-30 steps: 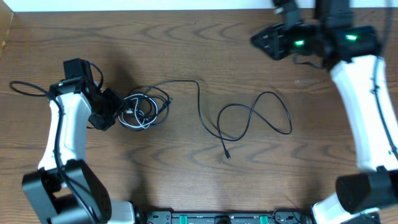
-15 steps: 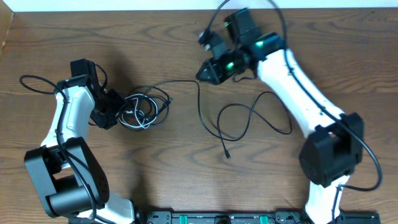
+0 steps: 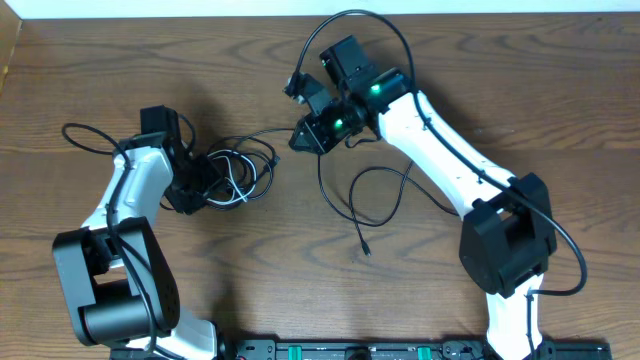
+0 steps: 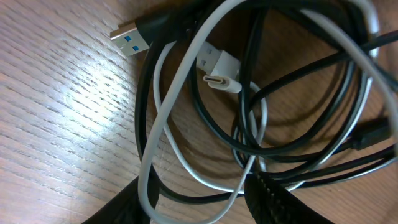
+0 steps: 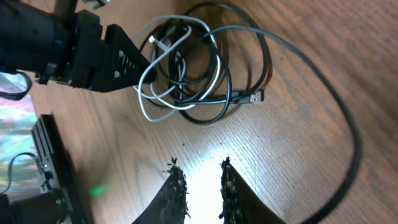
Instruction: Untangle cables
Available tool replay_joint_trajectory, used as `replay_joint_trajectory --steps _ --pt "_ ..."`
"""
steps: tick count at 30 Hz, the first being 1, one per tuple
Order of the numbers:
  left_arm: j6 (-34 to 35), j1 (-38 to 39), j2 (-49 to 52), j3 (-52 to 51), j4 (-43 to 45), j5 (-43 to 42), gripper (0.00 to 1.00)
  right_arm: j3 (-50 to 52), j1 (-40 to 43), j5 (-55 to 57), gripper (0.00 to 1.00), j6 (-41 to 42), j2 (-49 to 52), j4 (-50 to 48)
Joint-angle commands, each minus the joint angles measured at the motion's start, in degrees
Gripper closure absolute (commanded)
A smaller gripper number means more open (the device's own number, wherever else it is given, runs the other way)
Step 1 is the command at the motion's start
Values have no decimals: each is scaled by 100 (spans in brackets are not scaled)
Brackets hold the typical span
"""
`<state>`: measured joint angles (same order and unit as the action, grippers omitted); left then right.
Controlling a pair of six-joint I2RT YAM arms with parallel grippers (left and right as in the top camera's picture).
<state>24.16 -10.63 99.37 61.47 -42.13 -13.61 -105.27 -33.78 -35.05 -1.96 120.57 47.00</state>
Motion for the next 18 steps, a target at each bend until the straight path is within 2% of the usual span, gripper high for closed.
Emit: replay_joint_trajectory --steps 1,7,9,13,15,16,17,18 --pt "9 22 28 -105 50 -26 50 -79 -42 107 83 -94 131 0" --pt "9 22 28 -201 70 -26 50 -79 -39 109 83 -94 131 -4" --pt "9 22 28 -201 109 -28 56 -79 -39 109 83 -94 131 -4" --pt "7 24 28 -201 133 -28 58 -79 -39 175 82 -92 131 11" --pt "7 24 28 -201 131 -31 65 -79 -39 214 83 -92 131 13" --pt "9 33 28 -201 129 -33 71 -79 -39 208 83 -90 131 15" --pt "4 50 28 -201 129 -79 88 -79 -39 212 80 -92 131 59" --pt "4 55 28 -201 131 -162 92 -79 -39 214 78 -92 131 66"
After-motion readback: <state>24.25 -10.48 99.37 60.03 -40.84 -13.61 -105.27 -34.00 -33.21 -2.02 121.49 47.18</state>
